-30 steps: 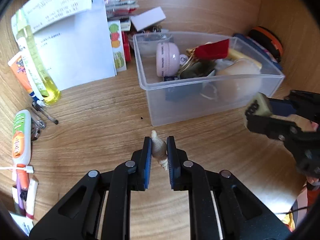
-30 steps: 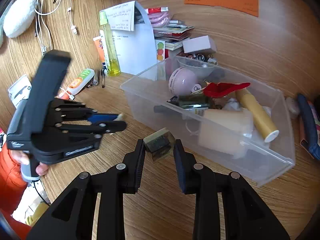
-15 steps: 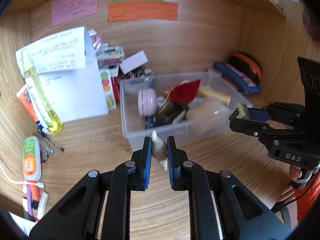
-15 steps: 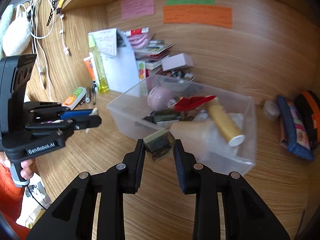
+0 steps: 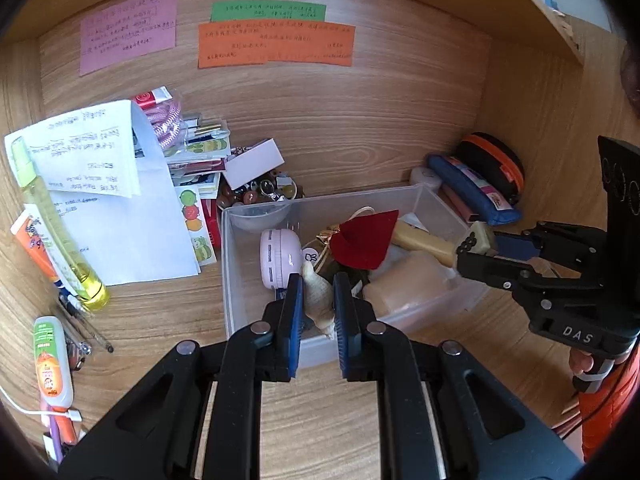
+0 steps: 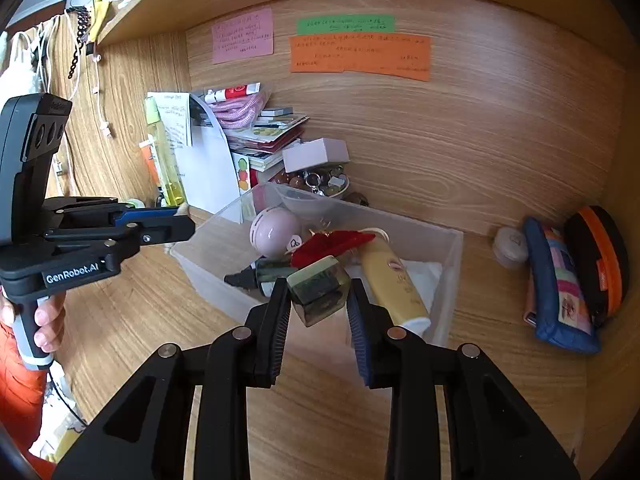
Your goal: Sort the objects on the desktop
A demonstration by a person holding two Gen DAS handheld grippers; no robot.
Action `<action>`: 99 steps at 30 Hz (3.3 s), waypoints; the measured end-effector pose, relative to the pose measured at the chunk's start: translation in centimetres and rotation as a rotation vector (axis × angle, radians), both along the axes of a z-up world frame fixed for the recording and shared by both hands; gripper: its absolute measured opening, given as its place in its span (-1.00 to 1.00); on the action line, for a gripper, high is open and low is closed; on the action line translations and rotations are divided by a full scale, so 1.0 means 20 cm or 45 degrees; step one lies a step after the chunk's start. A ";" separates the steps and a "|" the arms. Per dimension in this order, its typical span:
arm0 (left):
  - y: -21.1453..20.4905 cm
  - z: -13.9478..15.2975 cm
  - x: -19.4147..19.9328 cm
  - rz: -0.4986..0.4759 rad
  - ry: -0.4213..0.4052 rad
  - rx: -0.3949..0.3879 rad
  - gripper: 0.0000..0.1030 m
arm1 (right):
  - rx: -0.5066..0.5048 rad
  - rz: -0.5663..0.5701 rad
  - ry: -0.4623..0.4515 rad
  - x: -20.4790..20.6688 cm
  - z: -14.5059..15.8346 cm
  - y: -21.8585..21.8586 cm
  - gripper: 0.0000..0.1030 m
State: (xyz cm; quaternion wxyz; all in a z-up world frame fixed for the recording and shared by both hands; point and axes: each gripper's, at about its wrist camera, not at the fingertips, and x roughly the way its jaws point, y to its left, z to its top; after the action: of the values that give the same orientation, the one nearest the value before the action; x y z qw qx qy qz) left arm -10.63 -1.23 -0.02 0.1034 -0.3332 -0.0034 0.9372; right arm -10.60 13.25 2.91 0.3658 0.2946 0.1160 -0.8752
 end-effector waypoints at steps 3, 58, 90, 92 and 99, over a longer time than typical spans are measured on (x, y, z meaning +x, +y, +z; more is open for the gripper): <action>-0.01 -0.02 -0.03 0.005 -0.007 -0.002 -0.73 | 0.002 0.017 -0.008 -0.04 -0.01 -0.05 -0.49; -0.01 -0.11 -0.08 0.090 0.009 -0.149 0.75 | 0.002 -0.066 0.011 -0.14 -0.05 -0.16 0.66; 0.22 0.13 0.48 0.321 0.301 -0.200 0.97 | -0.069 -0.292 0.155 0.33 0.13 0.27 0.99; 0.22 0.12 0.48 0.337 0.298 -0.187 0.97 | -0.063 -0.312 0.168 0.34 0.12 0.28 0.99; 0.22 0.07 0.48 0.355 0.283 -0.189 0.97 | -0.092 -0.335 0.132 0.33 0.09 0.29 1.00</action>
State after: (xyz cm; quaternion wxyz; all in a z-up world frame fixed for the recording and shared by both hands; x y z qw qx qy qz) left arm -0.97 3.17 1.46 -0.0525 -0.2307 0.0312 0.9711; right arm -4.07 19.01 4.61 0.2517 0.2484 0.0636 -0.9332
